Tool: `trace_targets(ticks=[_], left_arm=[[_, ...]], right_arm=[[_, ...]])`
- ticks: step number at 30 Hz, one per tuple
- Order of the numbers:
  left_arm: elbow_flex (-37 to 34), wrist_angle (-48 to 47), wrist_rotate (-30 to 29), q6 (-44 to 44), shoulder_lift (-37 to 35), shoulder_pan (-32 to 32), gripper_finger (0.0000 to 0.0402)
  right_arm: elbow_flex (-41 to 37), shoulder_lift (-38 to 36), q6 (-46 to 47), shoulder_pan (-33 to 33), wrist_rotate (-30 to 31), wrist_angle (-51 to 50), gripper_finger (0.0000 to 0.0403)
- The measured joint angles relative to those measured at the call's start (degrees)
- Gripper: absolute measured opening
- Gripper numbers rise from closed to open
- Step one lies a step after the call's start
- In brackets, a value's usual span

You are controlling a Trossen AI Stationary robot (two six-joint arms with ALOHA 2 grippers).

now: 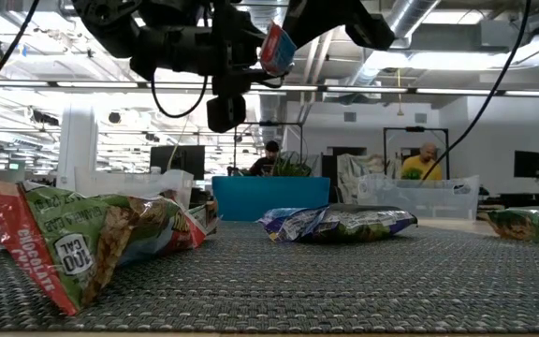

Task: Pick and place Granola Bars by type
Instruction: Put the red granola bar into the left transparent bin

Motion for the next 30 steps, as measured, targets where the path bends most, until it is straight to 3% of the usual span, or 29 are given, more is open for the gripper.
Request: trace_targets(ticks=[7,13,16,21,26,30], left_arm=[[0.0,-0.4,-1.1,1.3,0.0,0.0,0.0015],[0.0,-0.9,-2.5,1.3,0.0,0.2,0.0034],[0.0,-3.5,-4.3,1.4,0.0,0.2,0.0041],[0.0,-7.5,-8.6,2.8,0.0,0.2,0.0019],[0.1,-12.3,-15.7,3.7,-1.4,1.2,0.0015],[0.1,-22.1,-24.3,5.0,-6.5,4.1,0.003]], right_arm=[[0.0,0.0,0.2,-0.1,0.0,-0.3,0.0],[0.0,0.0,0.8,-0.7,0.0,-2.9,0.0015],[0.0,-0.3,-1.1,-0.9,-0.7,-5.5,0.0044],[-0.1,-2.2,-1.5,-1.5,-1.6,-10.6,0.0103],[0.0,-4.7,-1.0,-2.0,-1.2,-16.4,0.015],[0.0,-6.4,-0.6,-1.7,0.2,-21.5,0.017]])
